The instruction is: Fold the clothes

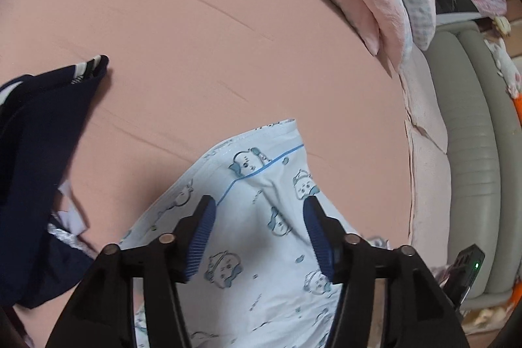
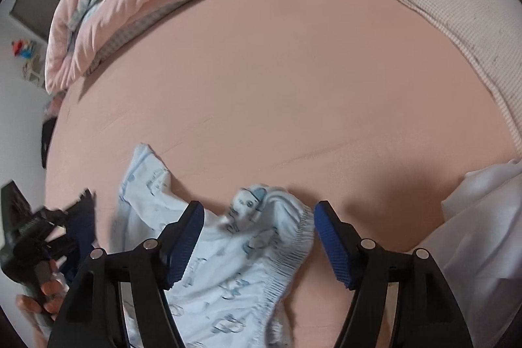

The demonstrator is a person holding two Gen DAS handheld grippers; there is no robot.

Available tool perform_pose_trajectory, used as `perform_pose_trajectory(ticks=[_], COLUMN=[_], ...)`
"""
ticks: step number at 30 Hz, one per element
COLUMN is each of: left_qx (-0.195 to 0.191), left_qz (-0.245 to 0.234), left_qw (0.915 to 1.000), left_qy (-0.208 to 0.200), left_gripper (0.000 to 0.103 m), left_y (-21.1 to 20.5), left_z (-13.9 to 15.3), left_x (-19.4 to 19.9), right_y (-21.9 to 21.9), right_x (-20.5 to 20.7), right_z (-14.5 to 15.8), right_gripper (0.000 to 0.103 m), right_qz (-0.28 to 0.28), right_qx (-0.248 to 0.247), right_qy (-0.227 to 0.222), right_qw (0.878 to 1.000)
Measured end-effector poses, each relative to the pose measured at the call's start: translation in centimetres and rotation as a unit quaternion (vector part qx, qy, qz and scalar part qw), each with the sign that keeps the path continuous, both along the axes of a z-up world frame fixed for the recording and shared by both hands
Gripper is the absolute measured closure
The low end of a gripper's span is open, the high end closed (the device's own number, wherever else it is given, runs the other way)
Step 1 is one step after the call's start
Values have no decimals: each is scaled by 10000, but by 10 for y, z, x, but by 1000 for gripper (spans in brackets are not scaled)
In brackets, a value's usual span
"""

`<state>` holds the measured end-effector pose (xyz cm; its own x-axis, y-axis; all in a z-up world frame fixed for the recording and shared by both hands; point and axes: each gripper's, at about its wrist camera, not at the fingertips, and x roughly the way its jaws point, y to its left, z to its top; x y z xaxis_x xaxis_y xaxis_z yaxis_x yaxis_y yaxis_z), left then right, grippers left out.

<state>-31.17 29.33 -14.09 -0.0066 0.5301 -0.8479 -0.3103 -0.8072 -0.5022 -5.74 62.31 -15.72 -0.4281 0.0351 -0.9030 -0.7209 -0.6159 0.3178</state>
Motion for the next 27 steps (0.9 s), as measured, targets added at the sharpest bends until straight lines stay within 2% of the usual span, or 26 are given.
perform_pose_trajectory(ticks=[8, 17, 22, 27], left_qx=[-137, -493, -476, -443], left_qz=[-595, -1377, -1328, -1365], left_qw=[9977, 9863, 9855, 9853], left_qy=[293, 768, 944, 931], left_gripper=[47, 47, 47, 47], left_y=[-11, -22, -49, -72], left_z=[4, -1, -3, -8], left_x=[23, 58, 68, 75], right_y=[-11, -35, -51, -64], right_x=[8, 6, 14, 22], right_z=[1, 2, 3, 1], right_gripper=[33, 33, 33, 33], right_qz=[274, 673, 920, 1178], right_qx=[203, 443, 562, 808], right_qy=[-192, -304, -258, -324], right_qw=[9992, 9963, 9938, 9892])
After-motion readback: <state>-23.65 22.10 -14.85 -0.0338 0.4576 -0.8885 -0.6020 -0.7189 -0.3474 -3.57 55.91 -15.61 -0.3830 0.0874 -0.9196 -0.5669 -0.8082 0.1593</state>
